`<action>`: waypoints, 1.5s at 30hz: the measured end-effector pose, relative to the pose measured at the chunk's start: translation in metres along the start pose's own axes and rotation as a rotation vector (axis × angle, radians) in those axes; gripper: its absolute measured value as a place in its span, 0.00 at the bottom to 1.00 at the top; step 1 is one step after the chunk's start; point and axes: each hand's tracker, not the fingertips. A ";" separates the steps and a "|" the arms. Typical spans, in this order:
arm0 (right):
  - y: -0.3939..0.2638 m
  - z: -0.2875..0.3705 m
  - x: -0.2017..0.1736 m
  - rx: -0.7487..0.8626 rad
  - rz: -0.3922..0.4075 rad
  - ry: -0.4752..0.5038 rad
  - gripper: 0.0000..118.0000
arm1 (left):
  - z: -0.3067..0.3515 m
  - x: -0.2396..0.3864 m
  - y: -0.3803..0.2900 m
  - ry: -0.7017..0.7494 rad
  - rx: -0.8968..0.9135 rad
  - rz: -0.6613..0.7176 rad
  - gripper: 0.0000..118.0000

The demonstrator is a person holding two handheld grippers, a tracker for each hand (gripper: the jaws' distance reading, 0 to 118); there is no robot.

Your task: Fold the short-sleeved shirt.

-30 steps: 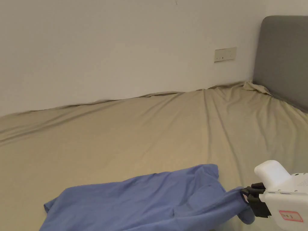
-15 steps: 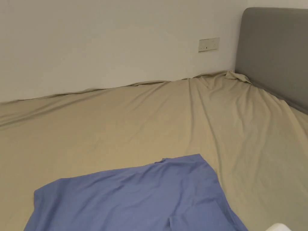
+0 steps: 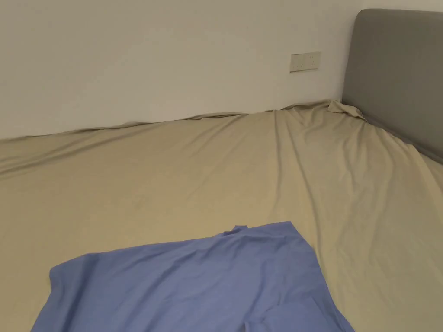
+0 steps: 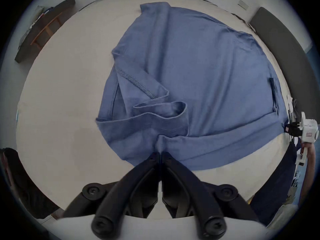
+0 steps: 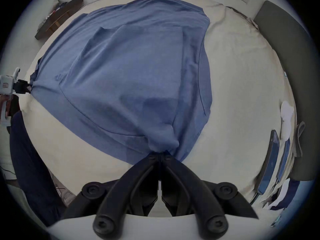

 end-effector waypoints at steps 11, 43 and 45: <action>-0.006 0.073 0.000 0.277 0.091 -0.107 1.00 | 0.090 0.004 -0.013 -0.062 0.341 0.142 0.98; -0.011 0.111 -0.022 0.455 -0.362 0.177 0.02 | 0.010 0.017 -0.017 0.112 0.332 0.220 0.55; -0.014 0.095 -0.011 0.389 -0.394 0.096 0.02 | 0.020 0.025 -0.015 0.111 0.343 0.231 0.00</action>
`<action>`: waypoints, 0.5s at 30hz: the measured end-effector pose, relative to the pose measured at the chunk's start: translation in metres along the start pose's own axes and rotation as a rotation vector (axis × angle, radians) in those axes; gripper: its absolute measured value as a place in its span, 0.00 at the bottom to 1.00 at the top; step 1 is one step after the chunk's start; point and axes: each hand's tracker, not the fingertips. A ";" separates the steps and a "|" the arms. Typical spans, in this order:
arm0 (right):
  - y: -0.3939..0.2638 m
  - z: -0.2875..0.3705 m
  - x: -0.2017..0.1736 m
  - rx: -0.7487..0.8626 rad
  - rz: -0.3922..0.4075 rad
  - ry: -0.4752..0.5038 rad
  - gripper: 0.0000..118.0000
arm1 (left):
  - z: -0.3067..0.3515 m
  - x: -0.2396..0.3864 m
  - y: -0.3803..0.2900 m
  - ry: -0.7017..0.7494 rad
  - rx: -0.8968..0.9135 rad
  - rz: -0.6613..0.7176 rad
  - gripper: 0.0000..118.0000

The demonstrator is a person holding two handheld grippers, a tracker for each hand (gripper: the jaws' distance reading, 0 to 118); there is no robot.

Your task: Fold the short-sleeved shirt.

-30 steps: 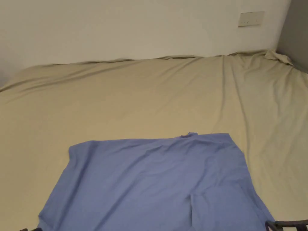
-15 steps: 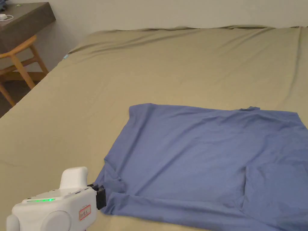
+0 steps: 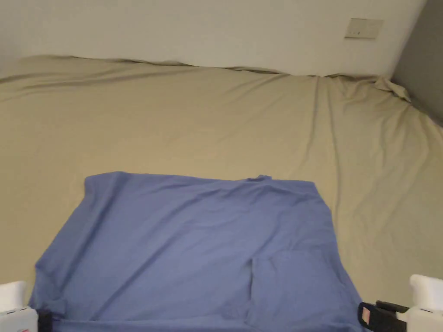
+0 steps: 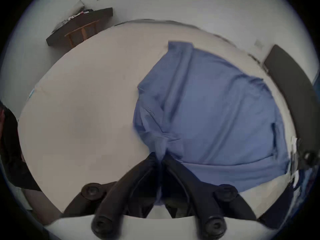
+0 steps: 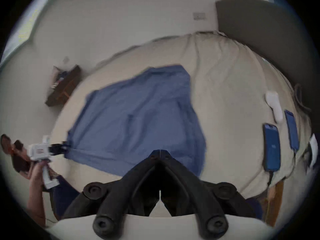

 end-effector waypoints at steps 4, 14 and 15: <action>-0.005 -0.027 0.041 -0.042 -0.139 0.030 0.05 | 0.032 0.005 0.000 -0.274 0.003 0.172 0.00; -0.037 -0.083 0.051 -0.249 -0.251 0.080 0.72 | 0.059 -0.010 0.006 -0.257 0.026 0.219 0.00; -0.038 -0.083 0.050 -0.240 -0.254 0.105 0.46 | 0.059 -0.013 0.005 -0.249 0.024 0.230 0.00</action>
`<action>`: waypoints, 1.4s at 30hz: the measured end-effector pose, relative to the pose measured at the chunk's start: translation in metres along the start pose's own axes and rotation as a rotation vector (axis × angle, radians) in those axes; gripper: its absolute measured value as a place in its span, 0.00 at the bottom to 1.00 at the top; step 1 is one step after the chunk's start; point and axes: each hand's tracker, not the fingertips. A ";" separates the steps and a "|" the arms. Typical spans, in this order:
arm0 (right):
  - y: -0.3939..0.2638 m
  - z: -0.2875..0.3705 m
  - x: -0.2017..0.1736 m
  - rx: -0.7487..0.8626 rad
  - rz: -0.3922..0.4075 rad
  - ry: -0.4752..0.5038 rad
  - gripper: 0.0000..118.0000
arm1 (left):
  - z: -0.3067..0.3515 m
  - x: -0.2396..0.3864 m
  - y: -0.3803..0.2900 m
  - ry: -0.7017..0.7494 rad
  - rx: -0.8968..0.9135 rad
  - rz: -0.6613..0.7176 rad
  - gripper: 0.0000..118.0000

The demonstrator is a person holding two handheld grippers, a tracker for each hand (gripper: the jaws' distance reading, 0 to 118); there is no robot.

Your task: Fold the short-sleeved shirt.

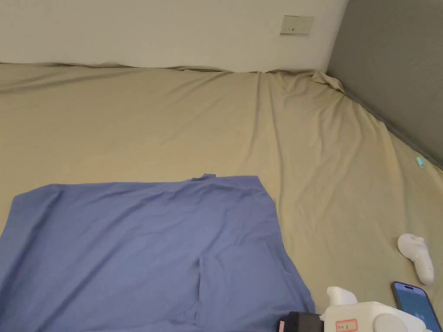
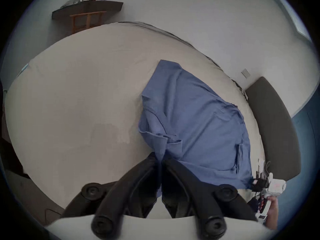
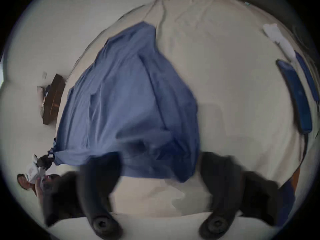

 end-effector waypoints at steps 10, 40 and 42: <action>-0.013 0.041 0.009 0.191 -0.076 0.213 0.10 | 0.003 -0.022 0.001 -0.123 -0.003 0.192 0.00; 0.177 -0.093 -0.055 0.179 -0.073 -0.011 0.12 | -0.186 0.038 0.116 0.136 0.041 0.091 0.02; 0.183 -0.079 -0.058 0.160 -0.002 0.057 0.38 | -0.175 0.037 0.124 0.057 0.021 0.082 0.53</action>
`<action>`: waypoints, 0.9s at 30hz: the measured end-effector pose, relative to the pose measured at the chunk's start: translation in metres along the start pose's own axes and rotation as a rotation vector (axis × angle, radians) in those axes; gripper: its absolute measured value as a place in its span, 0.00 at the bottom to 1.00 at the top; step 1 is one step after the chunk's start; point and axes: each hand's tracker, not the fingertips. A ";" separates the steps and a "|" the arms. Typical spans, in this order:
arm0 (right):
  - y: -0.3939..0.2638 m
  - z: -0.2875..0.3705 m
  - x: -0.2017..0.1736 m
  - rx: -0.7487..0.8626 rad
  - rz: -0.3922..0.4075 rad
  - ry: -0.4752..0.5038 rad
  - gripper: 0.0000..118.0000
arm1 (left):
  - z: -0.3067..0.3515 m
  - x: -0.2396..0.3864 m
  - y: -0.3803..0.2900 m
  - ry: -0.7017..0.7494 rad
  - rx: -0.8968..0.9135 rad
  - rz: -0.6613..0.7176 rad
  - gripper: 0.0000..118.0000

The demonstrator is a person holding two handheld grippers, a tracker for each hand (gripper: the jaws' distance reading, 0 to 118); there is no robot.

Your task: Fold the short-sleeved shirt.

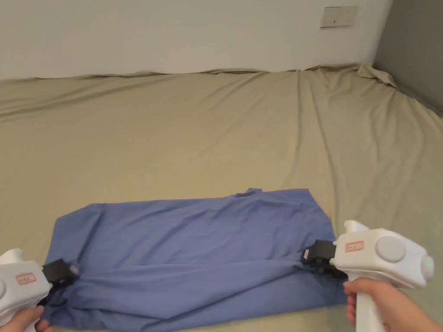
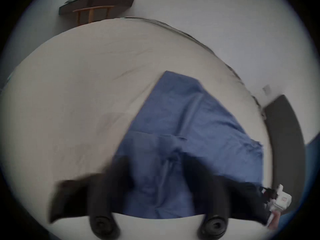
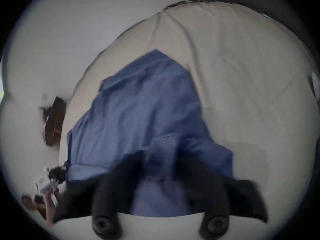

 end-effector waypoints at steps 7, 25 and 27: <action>-0.058 0.139 -0.060 0.310 0.272 0.069 1.00 | 0.129 -0.003 -0.028 -0.166 0.272 -0.124 1.00; -0.140 0.133 -0.049 0.185 0.369 0.062 0.02 | 0.002 0.006 -0.024 0.279 0.012 -0.496 1.00; -0.137 0.130 -0.053 0.174 0.363 0.033 0.02 | -0.012 0.004 -0.040 0.316 -0.018 -0.576 0.99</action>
